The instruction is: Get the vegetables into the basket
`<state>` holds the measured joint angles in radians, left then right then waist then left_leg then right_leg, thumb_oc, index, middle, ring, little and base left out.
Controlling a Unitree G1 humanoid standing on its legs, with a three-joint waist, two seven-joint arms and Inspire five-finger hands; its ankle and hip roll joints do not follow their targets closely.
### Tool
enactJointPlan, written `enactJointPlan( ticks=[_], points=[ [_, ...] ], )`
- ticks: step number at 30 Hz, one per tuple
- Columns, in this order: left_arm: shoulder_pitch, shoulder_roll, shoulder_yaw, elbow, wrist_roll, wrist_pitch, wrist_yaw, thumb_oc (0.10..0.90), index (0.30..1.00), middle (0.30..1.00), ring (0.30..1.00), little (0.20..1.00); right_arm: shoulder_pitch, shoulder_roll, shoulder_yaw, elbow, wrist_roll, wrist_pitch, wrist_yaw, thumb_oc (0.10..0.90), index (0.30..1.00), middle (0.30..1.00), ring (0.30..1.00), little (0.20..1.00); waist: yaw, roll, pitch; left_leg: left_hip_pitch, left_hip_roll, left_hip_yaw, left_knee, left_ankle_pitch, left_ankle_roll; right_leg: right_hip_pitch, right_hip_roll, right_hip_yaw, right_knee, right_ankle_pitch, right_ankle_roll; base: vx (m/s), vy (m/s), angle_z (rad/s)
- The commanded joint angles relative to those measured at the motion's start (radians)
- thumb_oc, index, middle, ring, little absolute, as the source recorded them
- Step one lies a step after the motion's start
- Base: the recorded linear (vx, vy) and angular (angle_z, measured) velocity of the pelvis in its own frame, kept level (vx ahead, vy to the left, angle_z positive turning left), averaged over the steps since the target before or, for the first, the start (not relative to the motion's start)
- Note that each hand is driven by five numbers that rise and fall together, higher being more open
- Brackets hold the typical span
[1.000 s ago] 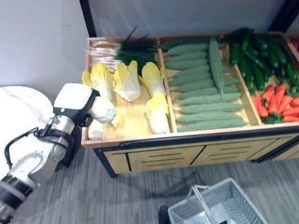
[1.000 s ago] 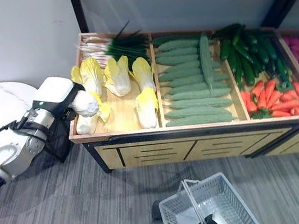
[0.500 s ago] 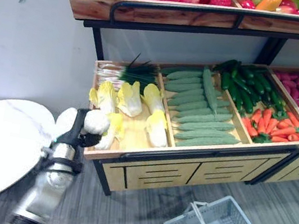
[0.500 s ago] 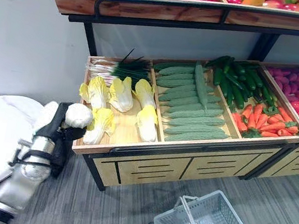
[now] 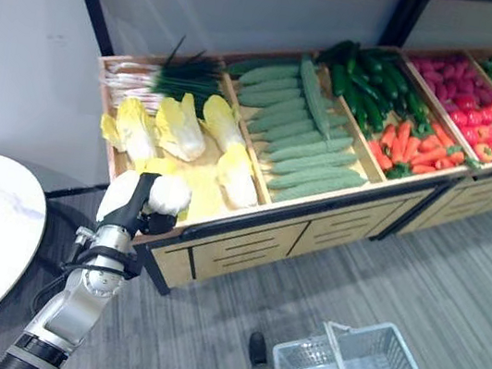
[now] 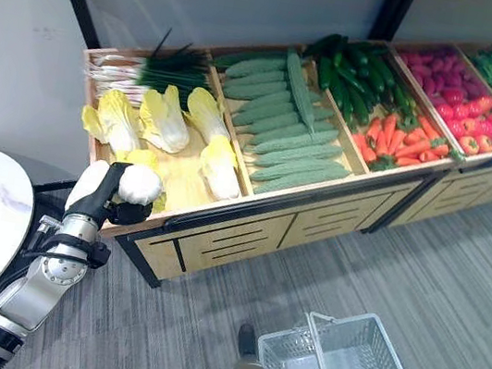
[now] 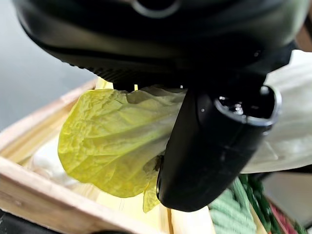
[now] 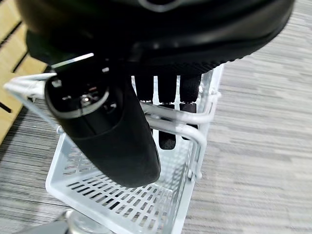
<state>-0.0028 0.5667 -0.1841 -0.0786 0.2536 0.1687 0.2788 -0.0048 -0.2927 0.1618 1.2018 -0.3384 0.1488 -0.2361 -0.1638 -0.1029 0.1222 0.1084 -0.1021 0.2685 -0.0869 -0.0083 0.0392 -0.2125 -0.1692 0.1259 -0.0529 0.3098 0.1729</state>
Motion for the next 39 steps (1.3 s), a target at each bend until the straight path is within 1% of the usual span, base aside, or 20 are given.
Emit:
enactJointPlan(
  ticks=[1,2,5,6,7,8,9,10,13,14,15,19,23,27,28,29,31,35,36,39],
  points=[
    [-0.119,0.046,0.06,-0.117,0.031,-0.076,0.05,0.4,0.3,0.3,0.3,0.3,-0.06,-0.01,0.039,0.001,0.015,0.004,-0.029,0.4,0.3,0.3,0.3,0.3,0.025,0.029,-0.013,-0.056,0.065,-0.036,0.0,-0.013,-0.035,0.0,-0.076,-0.134,0.082,-0.048,0.074,-0.07,-0.016,-0.54],
    [-0.116,0.053,0.064,-0.116,0.03,-0.072,0.055,0.4,0.3,0.3,0.3,0.3,-0.062,-0.002,0.046,-0.003,0.014,0.002,-0.031,0.4,0.3,0.3,0.3,0.3,0.032,0.034,-0.005,-0.053,0.09,-0.015,0.0,-0.01,-0.042,0.008,-0.091,-0.197,0.112,-0.073,0.064,-0.06,-0.02,-0.58],
    [-0.113,0.052,0.07,-0.12,0.025,-0.068,0.062,0.4,0.3,0.3,0.3,0.3,-0.068,0.004,0.052,-0.006,0.011,-0.003,-0.036,0.4,0.3,0.3,0.3,0.3,0.054,0.038,0.001,-0.05,0.116,0.027,0.0,-0.001,-0.045,0.044,-0.115,-0.289,0.159,-0.119,0.05,-0.09,-0.006,-0.58],
    [-0.097,0.053,0.092,-0.13,0.024,-0.065,0.068,0.4,0.3,0.3,0.3,0.3,-0.077,0.011,0.06,-0.007,-0.001,-0.003,-0.036,0.4,0.3,0.3,0.3,0.3,0.09,0.044,-0.004,-0.053,0.131,0.075,0.0,0.001,-0.047,0.084,-0.155,-0.411,0.19,-0.149,0.044,-0.13,0.01,-0.36],
    [-0.095,0.053,0.093,-0.132,0.024,-0.064,0.067,0.4,0.3,0.3,0.3,0.3,-0.077,0.011,0.061,-0.007,-0.001,-0.003,-0.036,0.4,0.3,0.3,0.3,0.3,0.09,0.044,-0.003,-0.051,0.131,0.075,0.0,0.0,-0.047,0.086,-0.155,-0.411,0.191,-0.151,0.044,-0.14,-0.001,-0.82],
    [-0.068,0.053,0.123,-0.15,0.026,-0.062,0.073,0.4,0.3,0.3,0.3,0.3,-0.085,0.017,0.074,-0.012,-0.017,-0.003,-0.032,0.4,0.3,0.3,0.3,0.3,0.12,0.035,-0.017,-0.059,0.137,0.123,0.003,0.004,-0.051,0.133,-0.178,-0.497,0.188,-0.151,0.051,-0.02,-0.017,-1.18],
    [-0.056,0.053,0.134,-0.154,0.027,-0.063,0.074,0.4,0.3,0.3,0.3,0.3,-0.089,0.02,0.082,-0.01,-0.025,-0.005,-0.029,0.4,0.3,0.3,0.3,0.3,0.136,0.028,-0.03,-0.052,0.135,0.124,0.004,-0.016,-0.055,0.162,-0.18,-0.511,0.173,-0.151,0.073,-0.02,-0.038,-1.52],
    [-0.043,0.055,0.145,-0.157,0.03,-0.064,0.074,0.4,0.3,0.3,0.3,0.3,-0.095,0.021,0.09,-0.01,-0.032,-0.003,-0.025,0.4,0.3,0.3,0.3,0.3,0.146,0.02,-0.037,-0.051,0.133,0.14,0.005,-0.02,-0.058,0.177,-0.18,-0.521,0.141,-0.141,0.08,0.08,-0.06,-2.07],
    [-0.025,0.054,0.157,-0.158,0.037,-0.064,0.07,0.4,0.3,0.3,0.3,0.3,-0.087,0.02,0.093,-0.023,-0.034,-0.008,-0.024,0.4,0.3,0.3,0.3,0.3,0.146,0.009,-0.049,-0.044,0.135,0.152,0.005,-0.016,-0.066,0.17,-0.164,-0.496,0.099,-0.12,0.084,0.07,-0.062,-1.05],
    [-0.022,0.053,0.158,-0.159,0.039,-0.063,0.068,0.4,0.3,0.3,0.3,0.3,-0.084,0.018,0.091,-0.025,-0.034,-0.007,-0.023,0.4,0.3,0.3,0.3,0.3,0.143,0.008,-0.051,-0.04,0.135,0.151,0.005,-0.018,-0.065,0.17,-0.161,-0.495,0.094,-0.119,0.083,0.05,-0.089,-0.06],
    [-0.022,0.046,0.152,-0.159,0.039,-0.062,0.065,0.4,0.3,0.3,0.3,0.3,-0.078,0.016,0.09,-0.026,-0.033,-0.006,-0.024,0.4,0.3,0.3,0.3,0.3,0.136,0.004,-0.048,-0.043,0.133,0.171,0.011,0.0,-0.061,0.171,-0.161,-0.509,0.085,-0.112,0.072,0.03,-0.063,0.0],
    [-0.014,0.034,0.14,-0.156,0.039,-0.058,0.055,0.4,0.3,0.3,0.3,0.3,-0.056,0.01,0.08,-0.038,-0.035,-0.006,-0.021,0.4,0.3,0.3,0.3,0.3,0.114,0.012,-0.047,-0.024,0.145,0.173,0.017,-0.005,-0.071,0.189,-0.134,-0.506,0.053,-0.138,0.063,0.07,-0.099,0.15],
    [-0.008,0.027,0.137,-0.158,0.028,-0.058,0.054,0.4,0.3,0.3,0.3,0.3,-0.038,-0.002,0.076,-0.057,-0.038,-0.006,-0.023,0.4,0.3,0.3,0.3,0.3,0.095,0.036,-0.04,-0.036,0.174,0.184,0.017,0.015,-0.095,0.182,-0.097,-0.482,0.028,-0.159,0.046,0.05,-0.111,-0.04],
    [-0.012,0.018,0.128,-0.154,0.02,-0.057,0.057,0.4,0.3,0.3,0.3,0.3,-0.035,-0.008,0.076,-0.065,-0.036,-0.006,-0.025,0.4,0.3,0.3,0.3,0.3,0.087,0.05,-0.033,-0.042,0.186,0.188,0.018,0.025,-0.105,0.176,-0.082,-0.474,0.02,-0.168,0.038,0.03,-0.065,-0.02],
    [-0.017,0.011,0.121,-0.148,0.012,-0.055,0.059,0.4,0.3,0.3,0.3,0.3,-0.037,-0.018,0.078,-0.078,-0.036,-0.006,-0.026,0.4,0.3,0.3,0.3,0.3,0.08,0.064,-0.022,-0.053,0.195,0.191,0.019,0.034,-0.113,0.168,-0.073,-0.466,0.019,-0.175,0.031,0.01,-0.07,-0.04],
    [-0.018,0.01,0.121,-0.148,0.012,-0.056,0.06,0.4,0.3,0.3,0.3,0.3,-0.037,-0.019,0.078,-0.079,-0.036,-0.005,-0.026,0.4,0.3,0.3,0.3,0.3,0.081,0.065,-0.022,-0.053,0.195,0.191,0.019,0.034,-0.113,0.167,-0.073,-0.466,0.02,-0.175,0.031,0.0,-0.095,-0.03],
    [-0.03,-0.001,0.103,-0.136,0.003,-0.058,0.062,0.4,0.3,0.3,0.3,0.3,-0.045,-0.033,0.078,-0.085,-0.032,-0.006,-0.027,0.4,0.3,0.3,0.3,0.3,0.07,0.09,-0.005,-0.069,0.211,0.195,0.018,0.052,-0.126,0.147,-0.058,-0.452,0.023,-0.185,0.021,-0.01,-0.091,-0.03],
    [-0.04,-0.015,0.091,-0.122,-0.011,-0.057,0.067,0.4,0.3,0.3,0.3,0.3,-0.05,-0.046,0.081,-0.101,-0.033,-0.005,-0.03,0.4,0.3,0.3,0.3,0.3,0.059,0.113,0.006,-0.083,0.225,0.196,0.016,0.068,-0.137,0.125,-0.042,-0.441,0.029,-0.195,0.009,0.0,-0.08,-0.09],
    [-0.043,-0.035,0.092,-0.109,-0.063,-0.061,0.067,0.4,0.3,0.3,0.3,0.3,-0.055,-0.055,0.082,-0.104,-0.03,-0.004,-0.031,0.4,0.3,0.3,0.3,0.3,0.056,0.125,0.014,-0.097,0.236,0.191,0.016,0.081,-0.145,0.114,-0.034,-0.437,0.034,-0.203,0.001,-0.01,-0.114,-0.1],
    [-0.052,-0.047,0.097,-0.1,-0.079,-0.064,0.069,0.4,0.3,0.3,0.3,0.3,-0.061,-0.069,0.084,-0.12,-0.027,-0.007,-0.032,0.4,0.3,0.3,0.3,0.3,0.053,0.143,0.024,-0.11,0.255,0.183,0.015,0.099,-0.16,0.106,-0.016,-0.442,0.038,-0.217,-0.013,0.0,-0.134,-0.06]
  ],
)
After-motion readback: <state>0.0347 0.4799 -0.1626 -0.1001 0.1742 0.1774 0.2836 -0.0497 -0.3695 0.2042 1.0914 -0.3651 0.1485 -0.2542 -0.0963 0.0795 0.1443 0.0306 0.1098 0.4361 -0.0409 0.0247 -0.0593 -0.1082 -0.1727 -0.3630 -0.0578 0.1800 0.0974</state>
